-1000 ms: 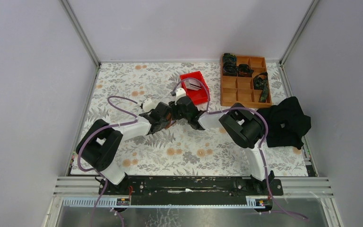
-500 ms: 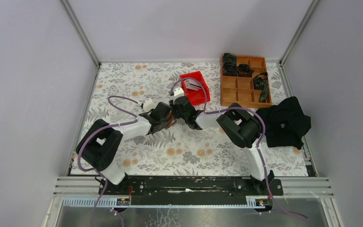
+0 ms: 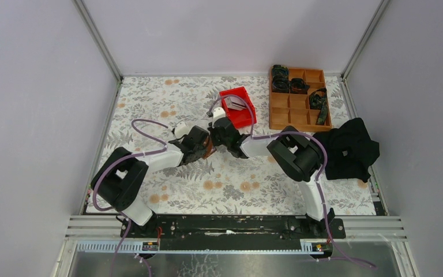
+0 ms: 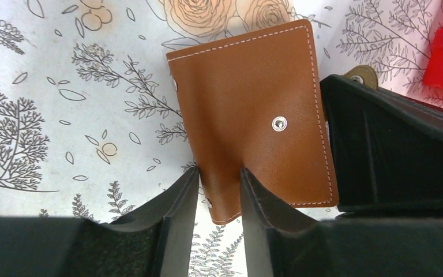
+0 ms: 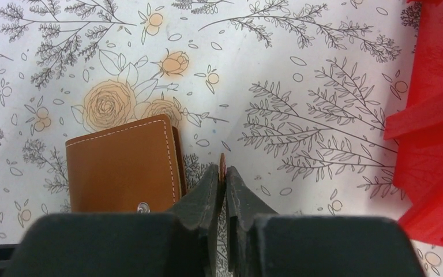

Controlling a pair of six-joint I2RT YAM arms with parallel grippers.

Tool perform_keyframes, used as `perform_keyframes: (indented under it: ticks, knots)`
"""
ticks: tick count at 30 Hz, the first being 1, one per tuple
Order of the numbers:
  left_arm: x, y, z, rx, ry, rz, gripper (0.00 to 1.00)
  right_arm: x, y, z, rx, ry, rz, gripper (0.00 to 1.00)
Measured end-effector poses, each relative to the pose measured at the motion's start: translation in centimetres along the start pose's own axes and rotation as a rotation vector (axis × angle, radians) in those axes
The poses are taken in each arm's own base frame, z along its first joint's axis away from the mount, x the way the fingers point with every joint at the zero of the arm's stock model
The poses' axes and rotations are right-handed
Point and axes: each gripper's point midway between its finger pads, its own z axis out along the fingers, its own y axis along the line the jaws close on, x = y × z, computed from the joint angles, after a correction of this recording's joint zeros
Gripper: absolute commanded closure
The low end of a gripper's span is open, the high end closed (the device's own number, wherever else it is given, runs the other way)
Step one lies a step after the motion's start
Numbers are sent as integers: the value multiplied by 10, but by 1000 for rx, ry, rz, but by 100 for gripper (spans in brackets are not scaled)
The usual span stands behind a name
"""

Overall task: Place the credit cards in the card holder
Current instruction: Close the card holder at the center of the board.

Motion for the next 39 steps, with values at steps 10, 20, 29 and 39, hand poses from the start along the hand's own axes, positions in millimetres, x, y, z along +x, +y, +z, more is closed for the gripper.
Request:
perform_keyframes:
  ticks: [10, 20, 29, 39]
  knots:
    - [15, -10, -12, 42, 56, 32, 30, 10, -7, -34, 3, 44, -5, 96]
    - [31, -4, -26, 68, 93, 51, 29, 27, -8, -83, 5, 66, 19, 95]
    - [58, -19, -38, 127, 139, 89, 29, 46, 4, -111, 19, 88, 12, 94]
    - [94, -21, -62, 190, 207, 107, 29, 56, -4, -125, 65, 105, 50, 93]
